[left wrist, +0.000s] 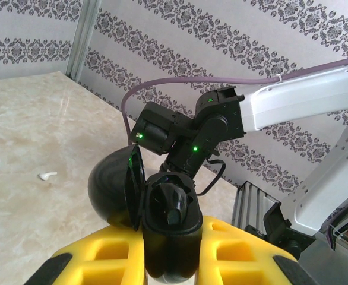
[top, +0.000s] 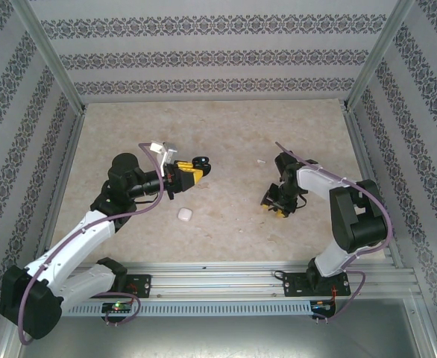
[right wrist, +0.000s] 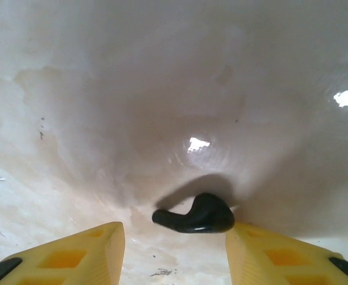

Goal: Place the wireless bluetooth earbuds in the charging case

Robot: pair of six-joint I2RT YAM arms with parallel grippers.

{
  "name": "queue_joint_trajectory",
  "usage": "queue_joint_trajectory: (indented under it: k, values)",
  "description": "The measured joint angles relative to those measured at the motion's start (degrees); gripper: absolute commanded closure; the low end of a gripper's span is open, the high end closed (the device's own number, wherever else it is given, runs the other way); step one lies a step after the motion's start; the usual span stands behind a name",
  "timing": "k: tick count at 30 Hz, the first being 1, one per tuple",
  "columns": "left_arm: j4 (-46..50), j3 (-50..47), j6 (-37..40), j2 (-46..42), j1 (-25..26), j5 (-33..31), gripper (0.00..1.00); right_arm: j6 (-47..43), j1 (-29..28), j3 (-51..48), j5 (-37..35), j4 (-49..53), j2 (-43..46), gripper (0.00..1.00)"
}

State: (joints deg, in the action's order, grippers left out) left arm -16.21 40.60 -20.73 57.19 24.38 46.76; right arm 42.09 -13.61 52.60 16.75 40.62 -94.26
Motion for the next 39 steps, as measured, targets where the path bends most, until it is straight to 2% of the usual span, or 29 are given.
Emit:
queue_joint_trajectory:
  k: [13,25,39]
  values:
    - [1.95,0.00,1.09,-1.38,0.00,0.00,1.00,-1.57,0.00,4.90,-0.28,0.42,-4.74,0.58]
    - [2.29,0.00,1.25,-1.44,0.00,0.00,1.00,-6.47,-1.84,8.83,-3.21,5.44,-8.13,0.63]
    - [2.25,0.00,1.25,-0.39,0.00,0.24,1.00,-9.53,-2.29,10.78,-5.09,8.79,-10.01,0.78]
